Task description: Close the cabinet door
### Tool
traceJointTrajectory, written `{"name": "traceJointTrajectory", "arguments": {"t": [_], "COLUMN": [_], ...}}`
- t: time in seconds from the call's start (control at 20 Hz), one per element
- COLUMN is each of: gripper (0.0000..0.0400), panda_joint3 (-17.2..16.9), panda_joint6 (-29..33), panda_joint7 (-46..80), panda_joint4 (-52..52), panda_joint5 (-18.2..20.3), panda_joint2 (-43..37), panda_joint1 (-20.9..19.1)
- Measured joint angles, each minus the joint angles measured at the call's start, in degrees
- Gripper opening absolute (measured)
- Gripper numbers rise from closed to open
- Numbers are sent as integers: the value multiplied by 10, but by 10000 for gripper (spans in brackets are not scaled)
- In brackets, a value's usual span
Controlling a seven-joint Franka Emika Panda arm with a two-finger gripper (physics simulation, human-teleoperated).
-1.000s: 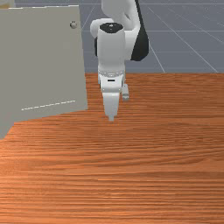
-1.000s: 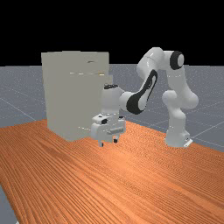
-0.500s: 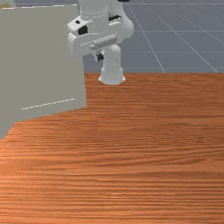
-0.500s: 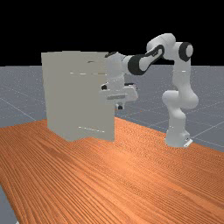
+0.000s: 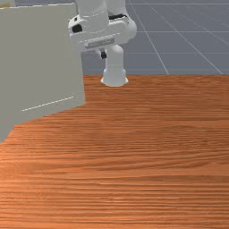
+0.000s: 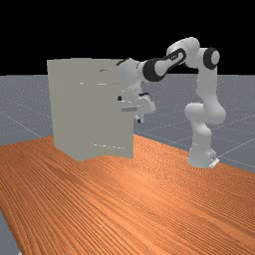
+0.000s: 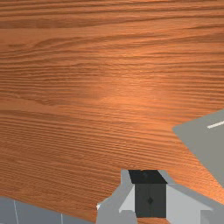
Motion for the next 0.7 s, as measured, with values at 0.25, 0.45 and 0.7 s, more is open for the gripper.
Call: {"name": "traceJointTrajectory", "arguments": {"t": [0.25, 0.45, 0.7], "gripper": [0, 0, 0], "panda_joint3": [31, 44, 28], "panda_joint6": [-1, -26, -17], "panda_joint7": [5, 9, 8], "panda_joint4": [56, 149, 167], "panda_joint5": [9, 34, 38], "panda_joint2": [27, 118, 132], "panda_joint1": [28, 41, 27]}}
